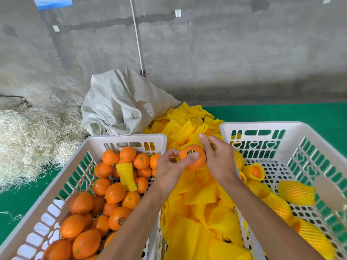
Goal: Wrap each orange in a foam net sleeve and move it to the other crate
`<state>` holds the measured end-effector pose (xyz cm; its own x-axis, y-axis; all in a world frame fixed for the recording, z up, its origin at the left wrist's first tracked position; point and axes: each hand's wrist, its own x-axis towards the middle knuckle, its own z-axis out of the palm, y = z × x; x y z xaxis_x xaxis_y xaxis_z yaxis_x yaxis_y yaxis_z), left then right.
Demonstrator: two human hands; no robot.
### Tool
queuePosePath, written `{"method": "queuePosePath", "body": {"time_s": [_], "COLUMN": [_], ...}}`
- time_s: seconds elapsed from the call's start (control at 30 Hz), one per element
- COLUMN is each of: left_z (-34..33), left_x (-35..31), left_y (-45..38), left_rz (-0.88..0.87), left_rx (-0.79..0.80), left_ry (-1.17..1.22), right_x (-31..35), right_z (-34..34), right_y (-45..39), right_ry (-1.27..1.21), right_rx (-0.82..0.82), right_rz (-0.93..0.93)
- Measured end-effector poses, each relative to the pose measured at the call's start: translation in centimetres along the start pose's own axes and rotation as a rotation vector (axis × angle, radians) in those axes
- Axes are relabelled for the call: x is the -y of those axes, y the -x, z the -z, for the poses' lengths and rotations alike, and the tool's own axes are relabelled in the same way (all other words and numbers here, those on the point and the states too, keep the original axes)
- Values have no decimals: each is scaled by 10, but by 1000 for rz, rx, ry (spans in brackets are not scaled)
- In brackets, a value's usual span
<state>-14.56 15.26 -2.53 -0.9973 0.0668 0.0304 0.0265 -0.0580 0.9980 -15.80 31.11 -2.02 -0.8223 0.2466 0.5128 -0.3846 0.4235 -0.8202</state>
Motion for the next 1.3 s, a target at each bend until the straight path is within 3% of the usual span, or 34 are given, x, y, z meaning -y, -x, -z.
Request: {"method": "queuePosePath", "body": {"time_s": [0.23,0.4,0.47,0.53,0.7,0.87,1.1,1.2,1.3], "left_z": [-6,-8,-8,-9,-10,-11,-11,-11,-11], "left_x": [3,4,5,5,7,6,9,12,8], "left_y": [6,7,7,8,10,9,8,7,4], "left_rz": [-102,-157,-173,-181,-225,-164,-113,-135,-11], "left_rx": [-122,-214,-236,-249,-265,-164,-168,-168,-162], "left_ry": [-225,-328,-351,-356,-357,-434,-494,-485,-176], "right_x": [9,6,5,2,0,0,14,20,17], "right_z": [9,4,1,0,-3,-2,3,-5,-4], "right_y": [-1,-2,1,3,5,5,4,9,10], "right_ry": [368,779,793,679,318,500,723,635,529], "right_rx": [-91,-161,-155,-145,-92,-97,-112,-82,14], "right_rz": [375,822,909,900,595,768,962,876,687]}}
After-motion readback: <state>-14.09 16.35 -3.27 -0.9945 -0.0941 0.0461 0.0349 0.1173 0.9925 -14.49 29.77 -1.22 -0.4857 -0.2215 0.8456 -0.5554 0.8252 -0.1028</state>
